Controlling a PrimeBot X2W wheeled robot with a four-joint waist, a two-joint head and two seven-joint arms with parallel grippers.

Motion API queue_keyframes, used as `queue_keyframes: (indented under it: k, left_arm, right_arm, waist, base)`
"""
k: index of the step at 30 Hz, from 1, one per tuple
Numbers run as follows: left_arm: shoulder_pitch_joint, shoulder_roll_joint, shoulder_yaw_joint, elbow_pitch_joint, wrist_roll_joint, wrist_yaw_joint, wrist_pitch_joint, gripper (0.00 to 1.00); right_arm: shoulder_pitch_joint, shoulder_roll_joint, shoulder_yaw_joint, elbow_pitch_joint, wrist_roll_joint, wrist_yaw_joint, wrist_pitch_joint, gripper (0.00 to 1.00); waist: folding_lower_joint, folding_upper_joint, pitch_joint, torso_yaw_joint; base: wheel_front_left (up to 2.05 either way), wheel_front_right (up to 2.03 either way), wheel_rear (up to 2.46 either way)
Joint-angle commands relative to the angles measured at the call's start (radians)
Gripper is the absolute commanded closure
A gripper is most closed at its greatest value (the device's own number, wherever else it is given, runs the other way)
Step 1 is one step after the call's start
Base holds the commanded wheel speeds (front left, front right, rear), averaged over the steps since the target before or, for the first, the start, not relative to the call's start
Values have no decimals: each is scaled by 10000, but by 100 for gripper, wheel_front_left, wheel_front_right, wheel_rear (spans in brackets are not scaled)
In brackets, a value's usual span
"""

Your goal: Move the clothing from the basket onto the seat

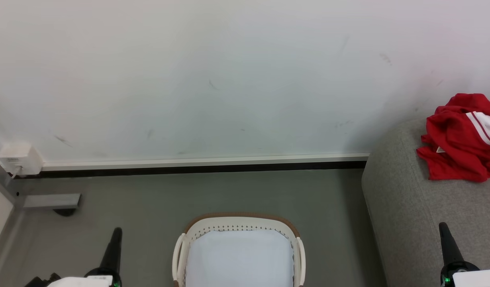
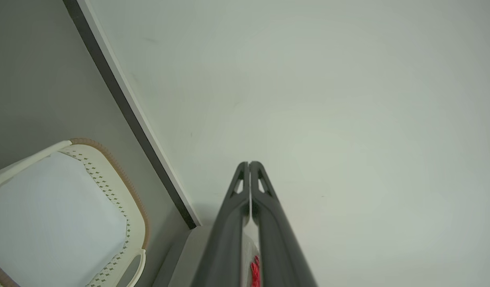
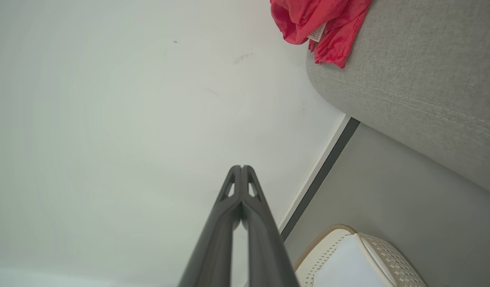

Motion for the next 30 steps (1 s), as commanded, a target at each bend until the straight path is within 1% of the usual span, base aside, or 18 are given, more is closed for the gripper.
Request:
queue_keyframes:
  k: [1,30]
  left_arm:
    - [-167,84,65,-69,-314,-54,71,100]
    - [-535,102,189,-52,-2390,-211,636,100]
  right_arm:
    - [-178,-102,-36,-112,264,-18,50,100]
    - [-328,-113,-209,-360,2526,-24,615,100]
  waist:
    - [-1,0,3,3]
    - [-1,0,55,56]
  base:
    - [0,0,0]
    - [0,0,0]
